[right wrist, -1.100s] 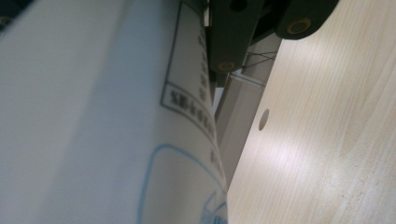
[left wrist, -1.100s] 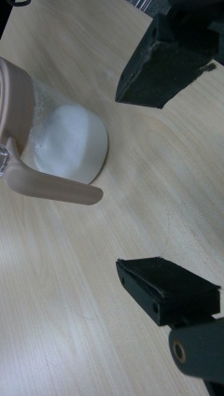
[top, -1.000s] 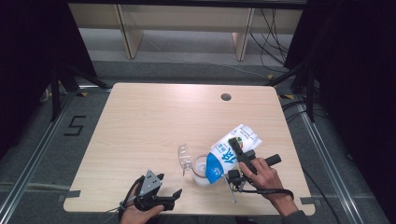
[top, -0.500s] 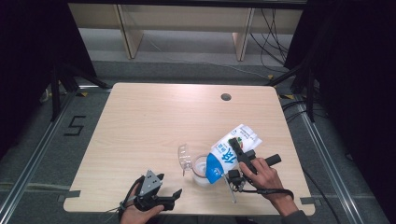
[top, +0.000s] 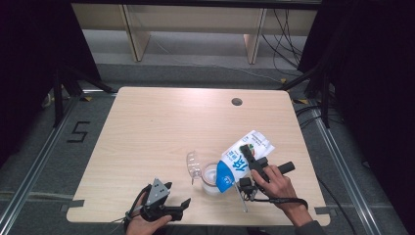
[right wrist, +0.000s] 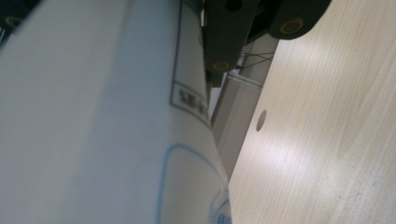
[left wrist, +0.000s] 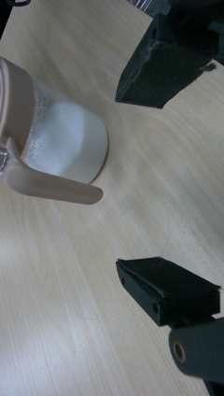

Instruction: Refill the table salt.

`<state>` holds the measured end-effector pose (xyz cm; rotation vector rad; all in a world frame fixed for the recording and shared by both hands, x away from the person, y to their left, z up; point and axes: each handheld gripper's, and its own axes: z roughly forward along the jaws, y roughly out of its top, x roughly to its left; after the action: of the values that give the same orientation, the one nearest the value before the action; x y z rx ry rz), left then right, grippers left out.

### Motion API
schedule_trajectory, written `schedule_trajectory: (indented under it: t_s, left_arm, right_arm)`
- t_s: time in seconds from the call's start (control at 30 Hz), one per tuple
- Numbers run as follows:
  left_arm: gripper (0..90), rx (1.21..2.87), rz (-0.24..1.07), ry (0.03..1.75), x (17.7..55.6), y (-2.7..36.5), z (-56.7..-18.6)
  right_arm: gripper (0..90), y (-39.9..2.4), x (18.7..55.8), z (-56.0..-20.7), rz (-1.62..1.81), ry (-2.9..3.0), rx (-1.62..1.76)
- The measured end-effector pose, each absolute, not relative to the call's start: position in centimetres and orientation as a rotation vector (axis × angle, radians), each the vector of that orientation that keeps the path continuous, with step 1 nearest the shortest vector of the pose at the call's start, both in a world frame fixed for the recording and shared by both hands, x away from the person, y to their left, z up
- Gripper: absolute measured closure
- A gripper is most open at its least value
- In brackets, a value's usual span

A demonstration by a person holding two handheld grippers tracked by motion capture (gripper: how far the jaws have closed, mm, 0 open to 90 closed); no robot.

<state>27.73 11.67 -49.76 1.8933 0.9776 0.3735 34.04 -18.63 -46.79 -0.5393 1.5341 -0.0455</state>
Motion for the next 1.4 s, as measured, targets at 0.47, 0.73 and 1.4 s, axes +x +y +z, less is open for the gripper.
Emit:
schedule_trajectory:
  t_s: [0.47,0.73,1.4]
  left_arm:
    - [15.7,1.894,0.376,0.981,27.71,11.67,-49.74]
    - [15.7,1.895,0.378,0.983,27.70,11.66,-49.73]
    - [15.7,1.910,0.390,0.970,27.78,11.81,-49.70]
  right_arm:
    - [79.3,-18.63,34.01,-46.89,-0.032,1.545,-0.526]
    - [79.6,-18.67,33.87,-47.14,-0.013,1.565,-0.482]
    - [80.3,-18.66,33.88,-46.92,0.028,1.561,-0.464]
